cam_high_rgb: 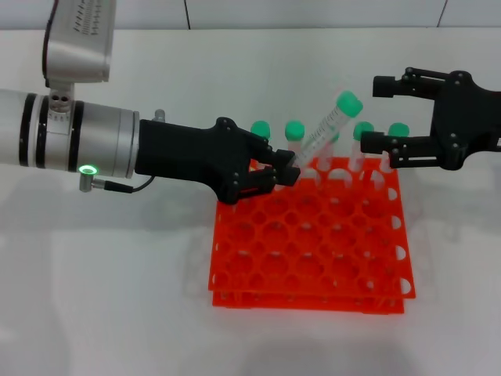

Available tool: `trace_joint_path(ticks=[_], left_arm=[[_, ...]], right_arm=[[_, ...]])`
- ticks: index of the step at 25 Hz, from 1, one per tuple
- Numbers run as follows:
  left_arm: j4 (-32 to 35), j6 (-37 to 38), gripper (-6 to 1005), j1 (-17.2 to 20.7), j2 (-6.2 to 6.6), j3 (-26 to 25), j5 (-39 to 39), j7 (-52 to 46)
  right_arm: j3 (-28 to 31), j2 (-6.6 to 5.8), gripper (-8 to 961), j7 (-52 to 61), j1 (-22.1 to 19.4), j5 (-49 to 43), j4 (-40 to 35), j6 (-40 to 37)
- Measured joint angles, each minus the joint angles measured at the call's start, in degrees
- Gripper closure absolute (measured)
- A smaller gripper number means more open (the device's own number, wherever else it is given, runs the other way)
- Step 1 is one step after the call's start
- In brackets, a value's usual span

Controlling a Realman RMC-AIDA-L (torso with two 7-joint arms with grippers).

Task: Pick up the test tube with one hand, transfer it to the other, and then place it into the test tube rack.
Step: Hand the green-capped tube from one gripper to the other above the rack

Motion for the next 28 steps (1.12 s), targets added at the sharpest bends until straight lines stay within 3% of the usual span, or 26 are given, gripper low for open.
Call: trace_joint_path(ticks=[20, 24, 28], left_arm=[[0.46, 0.01, 828, 0.24, -0.08, 0.83, -0.63, -0.35], [0.52, 0.11, 828, 0.22, -0.08, 0.79, -0.64, -0.37], [0.53, 0.12, 829, 0.24, -0.08, 0.68, -0.64, -0.35]], right_arm=[[-4.34, 0.00, 305, -0.04, 1.55, 1.76, 0.00, 3.31], [-4.35, -0.04, 512, -0.04, 1.55, 2.18, 0.00, 3.57], [-4.36, -0.09, 536, -0.03, 1.55, 2.49, 0.00, 3.59]])
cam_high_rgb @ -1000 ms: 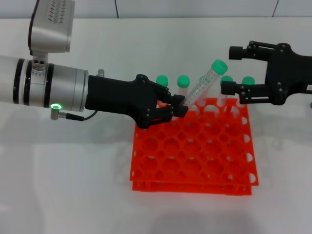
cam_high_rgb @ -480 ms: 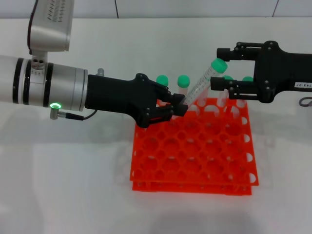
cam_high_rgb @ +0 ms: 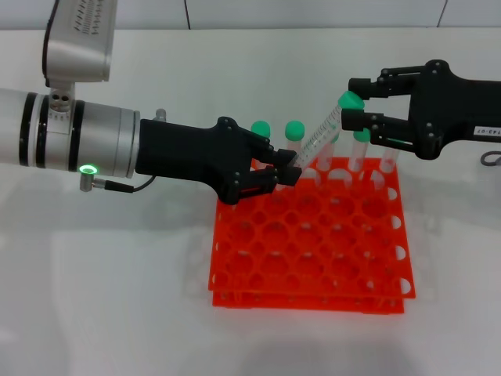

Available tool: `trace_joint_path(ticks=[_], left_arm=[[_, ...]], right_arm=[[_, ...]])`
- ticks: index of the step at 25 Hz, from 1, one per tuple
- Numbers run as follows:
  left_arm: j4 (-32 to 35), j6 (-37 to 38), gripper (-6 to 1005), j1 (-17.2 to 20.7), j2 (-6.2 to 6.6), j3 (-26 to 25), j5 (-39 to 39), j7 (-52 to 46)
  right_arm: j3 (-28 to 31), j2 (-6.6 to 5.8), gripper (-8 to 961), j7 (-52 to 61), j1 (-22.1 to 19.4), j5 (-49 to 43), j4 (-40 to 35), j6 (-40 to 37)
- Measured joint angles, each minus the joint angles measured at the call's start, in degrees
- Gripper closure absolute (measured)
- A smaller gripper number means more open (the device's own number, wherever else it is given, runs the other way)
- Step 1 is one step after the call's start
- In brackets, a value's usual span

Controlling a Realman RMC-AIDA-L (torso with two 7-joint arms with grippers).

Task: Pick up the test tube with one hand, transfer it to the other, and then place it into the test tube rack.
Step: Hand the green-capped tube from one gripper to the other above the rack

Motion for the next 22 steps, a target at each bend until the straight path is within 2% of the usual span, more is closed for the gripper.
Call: trace_joint_path(ticks=[10, 22], left_arm=[[0.00, -0.02, 830, -0.12, 0.01, 0.13, -0.17, -0.05], [0.09, 0.32, 831, -0.25, 0.00, 0.20, -0.58, 0.13]], right_arm=[[-0.30, 0.00, 610, 0.00, 0.34, 0.03, 0.00, 0.11], [-0.60, 0.00, 622, 0.00, 0.35, 0.03, -0.06, 0.19]])
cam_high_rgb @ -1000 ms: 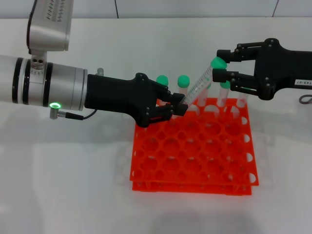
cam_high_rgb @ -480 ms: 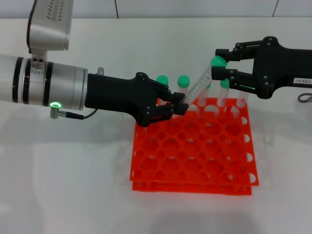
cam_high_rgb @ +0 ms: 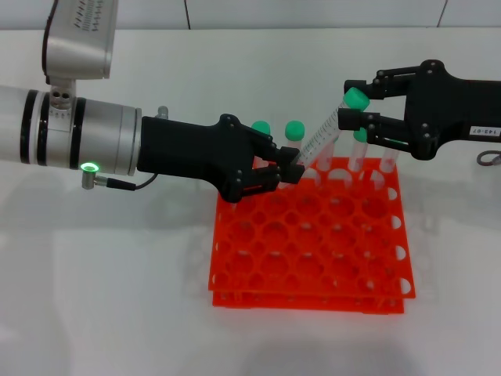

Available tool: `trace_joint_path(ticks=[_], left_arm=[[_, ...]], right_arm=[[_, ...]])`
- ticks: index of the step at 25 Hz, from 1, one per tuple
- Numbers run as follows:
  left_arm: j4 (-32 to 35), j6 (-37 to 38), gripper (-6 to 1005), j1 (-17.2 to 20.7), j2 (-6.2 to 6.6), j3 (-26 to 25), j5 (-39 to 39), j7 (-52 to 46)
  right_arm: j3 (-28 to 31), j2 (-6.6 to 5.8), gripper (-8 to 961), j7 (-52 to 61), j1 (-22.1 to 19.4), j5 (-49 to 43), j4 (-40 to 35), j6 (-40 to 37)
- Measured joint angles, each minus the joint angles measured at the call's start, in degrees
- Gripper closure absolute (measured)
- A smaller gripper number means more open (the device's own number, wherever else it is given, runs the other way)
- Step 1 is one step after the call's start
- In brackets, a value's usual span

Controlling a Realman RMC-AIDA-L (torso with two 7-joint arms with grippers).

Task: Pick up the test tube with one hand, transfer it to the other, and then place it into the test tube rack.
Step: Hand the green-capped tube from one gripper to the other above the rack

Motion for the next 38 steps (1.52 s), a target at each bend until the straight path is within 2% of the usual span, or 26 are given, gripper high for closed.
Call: trace_joint_path(ticks=[38], left_arm=[[-0.54, -0.36, 835, 0.09, -0.18, 1.62, -0.18, 0.26]], right_arm=[[-1.54, 0.00, 665, 0.00, 1.11, 0.79, -0.73, -0.19]])
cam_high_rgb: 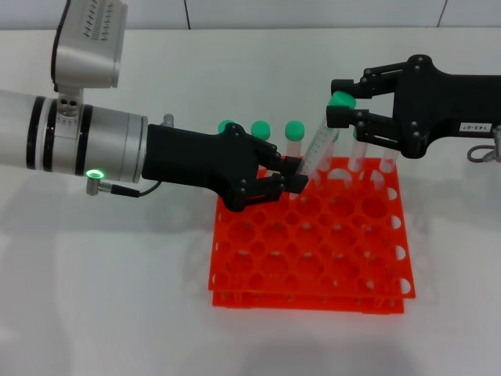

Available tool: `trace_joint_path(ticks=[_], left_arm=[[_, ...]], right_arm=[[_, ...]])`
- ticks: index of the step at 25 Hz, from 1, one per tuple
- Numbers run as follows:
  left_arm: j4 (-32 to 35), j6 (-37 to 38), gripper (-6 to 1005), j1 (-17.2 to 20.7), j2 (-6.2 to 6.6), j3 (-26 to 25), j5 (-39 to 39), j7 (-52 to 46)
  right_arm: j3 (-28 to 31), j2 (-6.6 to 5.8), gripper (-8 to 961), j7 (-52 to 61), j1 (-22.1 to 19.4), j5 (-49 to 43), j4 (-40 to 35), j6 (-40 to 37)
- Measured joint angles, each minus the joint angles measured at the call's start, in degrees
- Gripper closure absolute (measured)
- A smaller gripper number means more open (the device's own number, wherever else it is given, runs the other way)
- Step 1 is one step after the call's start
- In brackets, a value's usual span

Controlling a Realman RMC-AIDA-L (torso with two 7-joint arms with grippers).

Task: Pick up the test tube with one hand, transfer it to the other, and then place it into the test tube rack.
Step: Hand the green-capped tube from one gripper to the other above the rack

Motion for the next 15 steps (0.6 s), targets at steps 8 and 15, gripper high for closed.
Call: trace_joint_path(ticks=[8, 15], left_arm=[[0.50, -0.36, 836, -0.07, 0.00, 0.06, 0.03, 0.05], [0.59, -0.68, 837, -0.22, 0.00, 0.06, -0.40, 0.04]], right_arm=[[-0.04, -0.08, 667, 0.00, 0.03, 0.11, -0.01, 0.20], [-0.04, -0.09, 671, 0.00, 0.04, 0.25, -0.02, 0.29]])
